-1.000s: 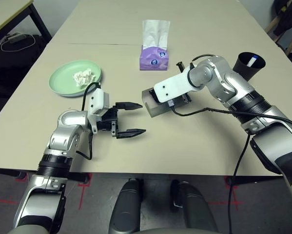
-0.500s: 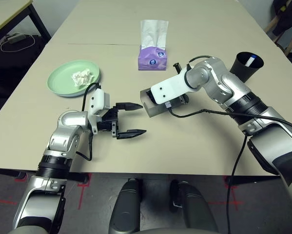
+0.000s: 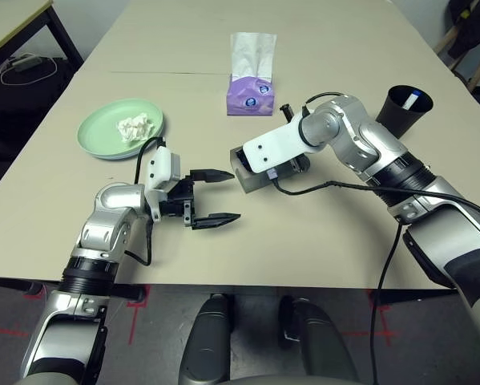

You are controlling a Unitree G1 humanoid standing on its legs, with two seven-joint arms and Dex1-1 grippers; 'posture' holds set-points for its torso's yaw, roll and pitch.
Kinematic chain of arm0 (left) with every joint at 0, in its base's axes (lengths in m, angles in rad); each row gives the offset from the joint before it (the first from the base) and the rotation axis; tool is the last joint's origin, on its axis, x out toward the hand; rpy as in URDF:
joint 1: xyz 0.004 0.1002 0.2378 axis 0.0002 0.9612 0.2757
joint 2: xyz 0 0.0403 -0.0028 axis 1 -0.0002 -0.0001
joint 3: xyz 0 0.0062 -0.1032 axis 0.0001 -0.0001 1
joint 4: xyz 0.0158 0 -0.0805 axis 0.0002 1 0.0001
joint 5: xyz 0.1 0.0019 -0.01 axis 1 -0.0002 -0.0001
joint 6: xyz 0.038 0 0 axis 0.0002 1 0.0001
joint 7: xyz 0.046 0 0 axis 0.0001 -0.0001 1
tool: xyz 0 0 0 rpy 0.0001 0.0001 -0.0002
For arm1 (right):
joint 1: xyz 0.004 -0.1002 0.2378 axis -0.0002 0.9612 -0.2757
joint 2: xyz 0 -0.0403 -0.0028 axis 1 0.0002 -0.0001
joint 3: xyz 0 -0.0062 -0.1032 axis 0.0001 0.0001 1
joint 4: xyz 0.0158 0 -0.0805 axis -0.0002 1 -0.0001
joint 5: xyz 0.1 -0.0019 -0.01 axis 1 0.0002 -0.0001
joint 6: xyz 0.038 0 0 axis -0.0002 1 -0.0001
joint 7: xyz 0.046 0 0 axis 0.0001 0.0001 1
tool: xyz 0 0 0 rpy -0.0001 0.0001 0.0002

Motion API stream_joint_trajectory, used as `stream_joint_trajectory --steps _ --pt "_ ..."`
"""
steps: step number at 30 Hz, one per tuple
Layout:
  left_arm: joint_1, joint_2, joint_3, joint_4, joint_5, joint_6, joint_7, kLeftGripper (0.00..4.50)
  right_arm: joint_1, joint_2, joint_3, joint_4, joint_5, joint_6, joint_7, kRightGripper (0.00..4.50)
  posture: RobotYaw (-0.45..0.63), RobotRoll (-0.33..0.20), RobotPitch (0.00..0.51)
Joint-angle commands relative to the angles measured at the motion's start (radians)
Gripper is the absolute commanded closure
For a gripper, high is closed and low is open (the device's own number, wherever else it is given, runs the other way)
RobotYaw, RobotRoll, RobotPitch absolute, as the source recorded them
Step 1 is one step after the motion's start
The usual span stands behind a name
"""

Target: Organize and tidy the items on the table.

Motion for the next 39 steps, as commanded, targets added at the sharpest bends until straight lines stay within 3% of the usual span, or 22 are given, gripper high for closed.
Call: stream_joint_trajectory --steps 1,34,39 --pt "0.016 0.014 0.002 -0.019 -0.001 0.006 -0.002 0.0 0.003 -0.003 0.01 0.021 -0.003 -0.012 0.0 4.11 0.17 0.0 0.165" --pt "0.017 0.024 0.003 -0.016 -0.002 0.005 0.003 0.0 0.02 0.026 0.001 0.059 0.025 -0.039 0.003 4.11 0.17 0.0 0.161" --pt "0.011 0.024 0.0 -0.008 -0.002 0.004 0.0 0.0 -0.001 0.028 -0.009 0.044 0.032 -0.026 0.009 2.29 0.16 0.0 0.157"
